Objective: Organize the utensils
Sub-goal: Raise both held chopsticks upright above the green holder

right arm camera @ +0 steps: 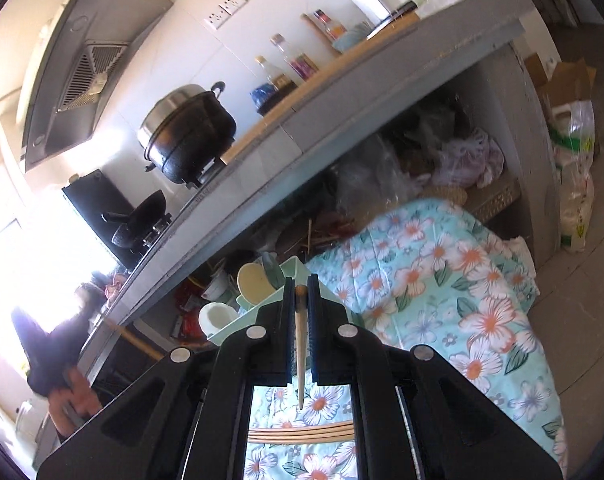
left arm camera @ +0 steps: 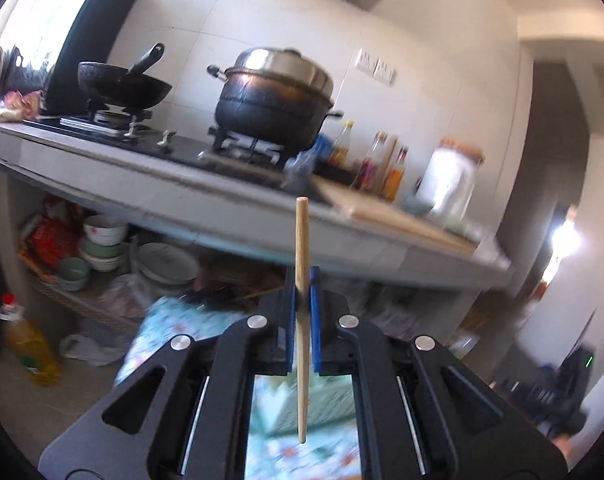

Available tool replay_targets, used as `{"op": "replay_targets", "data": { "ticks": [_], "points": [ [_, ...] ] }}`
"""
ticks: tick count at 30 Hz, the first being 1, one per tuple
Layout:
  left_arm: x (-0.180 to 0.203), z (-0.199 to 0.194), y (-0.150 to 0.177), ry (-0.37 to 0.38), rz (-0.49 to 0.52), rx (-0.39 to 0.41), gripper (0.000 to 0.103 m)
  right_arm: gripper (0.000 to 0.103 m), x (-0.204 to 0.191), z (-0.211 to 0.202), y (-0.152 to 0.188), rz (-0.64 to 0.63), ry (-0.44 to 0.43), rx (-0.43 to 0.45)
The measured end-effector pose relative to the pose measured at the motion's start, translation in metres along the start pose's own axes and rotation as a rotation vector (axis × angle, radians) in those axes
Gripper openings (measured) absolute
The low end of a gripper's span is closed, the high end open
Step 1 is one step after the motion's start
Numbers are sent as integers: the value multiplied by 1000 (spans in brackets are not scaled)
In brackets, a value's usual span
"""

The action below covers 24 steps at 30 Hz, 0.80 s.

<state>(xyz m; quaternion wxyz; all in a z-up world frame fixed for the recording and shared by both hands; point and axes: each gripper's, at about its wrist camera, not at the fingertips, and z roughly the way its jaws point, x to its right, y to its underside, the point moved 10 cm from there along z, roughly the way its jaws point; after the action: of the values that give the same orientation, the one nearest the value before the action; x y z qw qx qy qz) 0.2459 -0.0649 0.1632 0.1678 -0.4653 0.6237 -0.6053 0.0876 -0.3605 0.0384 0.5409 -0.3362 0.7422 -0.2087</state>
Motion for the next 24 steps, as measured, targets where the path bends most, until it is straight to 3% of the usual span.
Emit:
{"op": "replay_targets", "data": {
  "ticks": [3,7,12,20,23,24],
  "points": [
    [13,17,-25,46,-29,58,5,6,-1,-6,-1,3,-1,9],
    [22,58,-28,84,-80,49,5,6,-3,-10,-1,-1,2,16],
    [17,101,-7,22,-73,36,5,6,-5,-12,1,-11,7,13],
    [-15,145,56,-70,-135,-107,5,6,-8,-14,-1,-32,15,16],
    [-23,143,70,-92,-152,-135,17,6,-10,-13,-1,-38,13,18],
    [-26,140,72,-98,-153,-134,27,6,-11,-13,-2,-39,11,19]
  ]
}}
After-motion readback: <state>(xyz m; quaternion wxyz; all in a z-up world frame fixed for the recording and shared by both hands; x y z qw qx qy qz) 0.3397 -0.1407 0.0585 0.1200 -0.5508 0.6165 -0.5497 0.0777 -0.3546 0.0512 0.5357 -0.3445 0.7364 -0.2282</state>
